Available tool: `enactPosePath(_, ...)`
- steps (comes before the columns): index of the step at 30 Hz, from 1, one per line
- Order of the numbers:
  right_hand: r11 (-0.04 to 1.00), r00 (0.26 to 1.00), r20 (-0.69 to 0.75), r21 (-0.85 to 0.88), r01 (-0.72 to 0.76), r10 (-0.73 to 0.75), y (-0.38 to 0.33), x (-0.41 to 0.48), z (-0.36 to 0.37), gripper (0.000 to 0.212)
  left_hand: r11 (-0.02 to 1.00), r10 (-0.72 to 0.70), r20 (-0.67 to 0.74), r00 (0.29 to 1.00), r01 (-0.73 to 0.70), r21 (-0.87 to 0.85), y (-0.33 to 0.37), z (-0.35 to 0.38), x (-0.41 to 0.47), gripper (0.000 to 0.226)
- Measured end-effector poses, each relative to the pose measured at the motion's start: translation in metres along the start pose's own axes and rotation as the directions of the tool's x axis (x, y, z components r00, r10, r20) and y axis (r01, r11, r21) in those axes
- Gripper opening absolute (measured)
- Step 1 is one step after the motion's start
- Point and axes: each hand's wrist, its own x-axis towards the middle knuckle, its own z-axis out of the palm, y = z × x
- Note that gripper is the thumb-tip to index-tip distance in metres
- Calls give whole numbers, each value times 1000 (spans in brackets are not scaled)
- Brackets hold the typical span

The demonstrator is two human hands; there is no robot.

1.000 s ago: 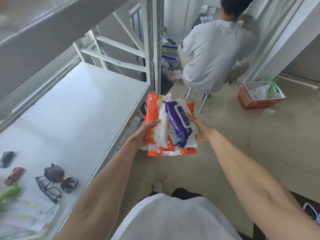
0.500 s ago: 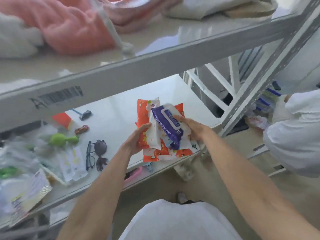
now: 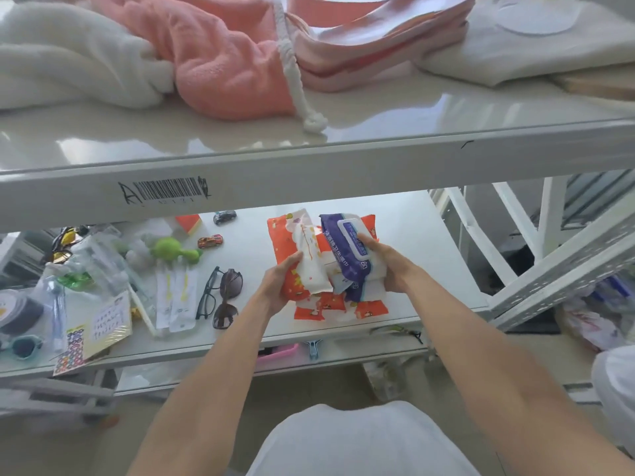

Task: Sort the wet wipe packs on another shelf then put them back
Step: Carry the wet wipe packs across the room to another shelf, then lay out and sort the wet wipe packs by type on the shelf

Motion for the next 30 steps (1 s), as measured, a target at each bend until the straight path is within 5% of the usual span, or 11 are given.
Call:
enactPosePath(7, 995, 982, -166, -57, 85, -94, -15, -3, -36, 48, 994, 3, 68, 998, 5, -113, -9, 43, 12, 62)
enactPosePath(12, 934, 837, -526, -352, -55, -149, -24, 8, -37, 129, 987, -19, 20, 1000, 22, -157, -12, 40, 25, 57)
enactPosePath(15, 837, 760, -623, -506, -209, -187, -17, 24, -9, 144, 976, -66, -43, 997, 56, -209, -15, 13, 25, 49)
enactPosePath(21, 694, 642, -711, -615, -374, -285, -2, 44, 36, 142, 987, -96, -126, 987, 78, -142, -3, -41, 29, 53)
enactPosePath(25, 575, 617, -706, -680, -454, -348, 8, 48, 45, 106, 996, -83, -266, 960, 91, 19, 3, -57, 39, 51)
enactPosePath(30, 403, 651, -606, -794, -456, -457, 23, 40, 26, 75, 874, 125, -345, 930, 61, 482, 26, -36, 43, 84)
